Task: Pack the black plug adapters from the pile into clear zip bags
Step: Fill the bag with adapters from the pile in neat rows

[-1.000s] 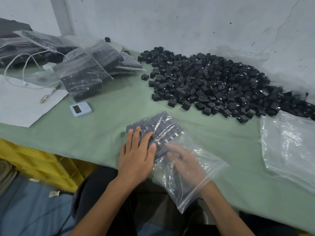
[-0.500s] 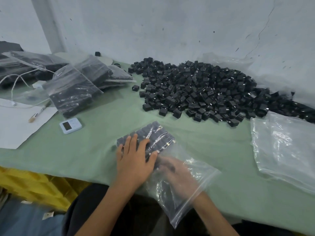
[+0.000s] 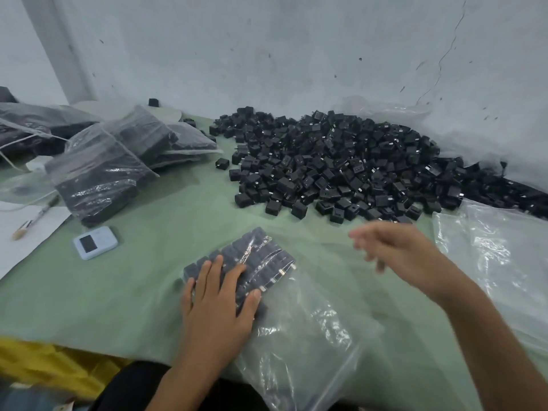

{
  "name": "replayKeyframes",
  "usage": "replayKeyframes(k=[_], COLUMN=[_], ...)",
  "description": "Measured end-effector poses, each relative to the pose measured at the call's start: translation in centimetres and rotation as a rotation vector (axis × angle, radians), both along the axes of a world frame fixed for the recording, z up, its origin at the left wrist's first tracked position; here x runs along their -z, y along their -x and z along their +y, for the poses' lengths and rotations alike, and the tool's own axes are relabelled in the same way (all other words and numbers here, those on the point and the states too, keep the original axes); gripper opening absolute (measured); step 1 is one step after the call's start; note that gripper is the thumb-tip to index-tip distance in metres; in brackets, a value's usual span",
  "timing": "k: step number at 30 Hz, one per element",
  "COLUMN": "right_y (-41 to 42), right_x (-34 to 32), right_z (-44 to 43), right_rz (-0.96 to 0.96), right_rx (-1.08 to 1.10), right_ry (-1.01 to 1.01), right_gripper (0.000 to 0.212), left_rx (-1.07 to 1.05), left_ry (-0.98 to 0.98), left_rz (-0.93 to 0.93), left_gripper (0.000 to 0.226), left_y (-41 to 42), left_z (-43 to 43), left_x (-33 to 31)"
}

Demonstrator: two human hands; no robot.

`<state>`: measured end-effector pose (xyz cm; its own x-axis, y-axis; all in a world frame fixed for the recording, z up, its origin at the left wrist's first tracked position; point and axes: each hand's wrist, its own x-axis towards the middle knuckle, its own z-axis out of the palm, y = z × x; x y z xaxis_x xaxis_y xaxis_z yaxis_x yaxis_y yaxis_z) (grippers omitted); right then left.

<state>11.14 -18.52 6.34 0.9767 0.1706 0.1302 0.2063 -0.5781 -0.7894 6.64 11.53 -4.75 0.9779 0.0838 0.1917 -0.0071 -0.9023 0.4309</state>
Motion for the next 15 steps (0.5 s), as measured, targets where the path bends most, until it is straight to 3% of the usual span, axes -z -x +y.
replayKeyframes(k=[4,6,10,13,15], right_y=[-12.8,-15.6,-16.7,-15.8,-14.3], right_x=[4.7,7.0,8.3,7.5,6.7], right_z=[2.3,2.3,1.1,-0.7,-1.9], right_rz=[0.039,0.052,0.061,0.136,0.173], right_rx=[0.181,0.200,0.322,0.302,0.273], right_ry=[0.547,0.696,0.714,0.716,0.693], right_gripper=[0.038,0.042,0.039,0.045,0.039], left_rx=[-0.010,-0.017,-0.011,-0.006,0.000], left_ry=[-0.015,-0.009,0.004,0.025,0.041], left_rz=[0.005,0.001,0.000,0.007,0.009], left_gripper=[0.071,0.076,0.076,0.075,0.071], left_y=[0.3,0.3,0.3,0.4,0.3], left_z=[-0.2,-0.2,-0.1,0.0,-0.1], left_x=[-0.6,-0.7,-0.7,-0.6,-0.6])
